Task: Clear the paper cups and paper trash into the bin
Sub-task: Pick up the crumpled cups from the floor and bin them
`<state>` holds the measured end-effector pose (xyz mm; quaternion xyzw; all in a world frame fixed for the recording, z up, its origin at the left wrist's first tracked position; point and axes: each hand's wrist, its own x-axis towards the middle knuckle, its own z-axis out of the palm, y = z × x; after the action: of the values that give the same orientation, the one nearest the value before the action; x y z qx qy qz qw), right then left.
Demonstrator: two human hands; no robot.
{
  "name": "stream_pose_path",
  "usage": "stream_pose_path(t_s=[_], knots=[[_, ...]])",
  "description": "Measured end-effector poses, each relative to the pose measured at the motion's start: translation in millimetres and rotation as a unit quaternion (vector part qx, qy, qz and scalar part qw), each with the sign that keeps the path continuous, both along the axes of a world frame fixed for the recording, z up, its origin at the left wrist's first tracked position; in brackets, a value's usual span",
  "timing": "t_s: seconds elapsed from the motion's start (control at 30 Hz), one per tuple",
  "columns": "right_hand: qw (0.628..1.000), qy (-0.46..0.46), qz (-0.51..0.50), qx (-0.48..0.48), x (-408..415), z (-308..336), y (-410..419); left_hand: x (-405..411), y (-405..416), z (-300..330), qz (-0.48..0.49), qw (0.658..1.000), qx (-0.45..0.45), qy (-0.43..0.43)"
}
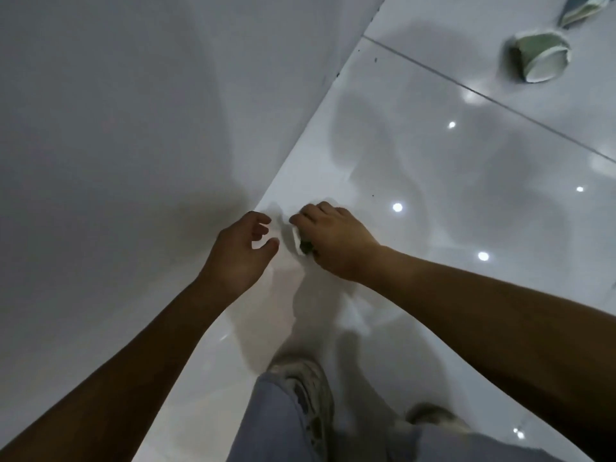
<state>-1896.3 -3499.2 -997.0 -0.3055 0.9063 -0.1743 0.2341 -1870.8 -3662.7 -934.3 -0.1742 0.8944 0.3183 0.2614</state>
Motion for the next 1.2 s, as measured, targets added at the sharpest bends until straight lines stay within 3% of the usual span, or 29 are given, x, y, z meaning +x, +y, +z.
stream_pose_path(t_s=[0.2,0.33,0.5,0.83,1.03,1.2], knots=[[0.991,-0.037,-0.093,-0.083,4.4,15.9,15.9,-13.6,17.9,7.9,0.137,0.977,0.15,-0.068],[0.977,-0.063,-0.163,-0.125,-2.8,38.2,27.0,-23.7,40.5,15.8,0.118,0.967,0.219,-0.061],[0.968,-0.053,-0.199,-0.147,-2.9,47.7,41.2,-39.3,63.6,16.9,0.071,0.974,0.217,-0.011],[0.942,-0.021,-0.328,-0.073,8.7,63.4,143.0,-93.0,146.2,21.7,-0.162,0.977,0.14,-0.01],[0.904,0.002,-0.427,0.004,55.3,80.4,218.1,-99.0,228.4,30.4,-0.338,0.933,0.121,-0.033],[0.841,-0.017,-0.54,0.045,124.0,89.3,261.8,-84.7,287.2,48.5,-0.463,0.879,0.109,-0.033]])
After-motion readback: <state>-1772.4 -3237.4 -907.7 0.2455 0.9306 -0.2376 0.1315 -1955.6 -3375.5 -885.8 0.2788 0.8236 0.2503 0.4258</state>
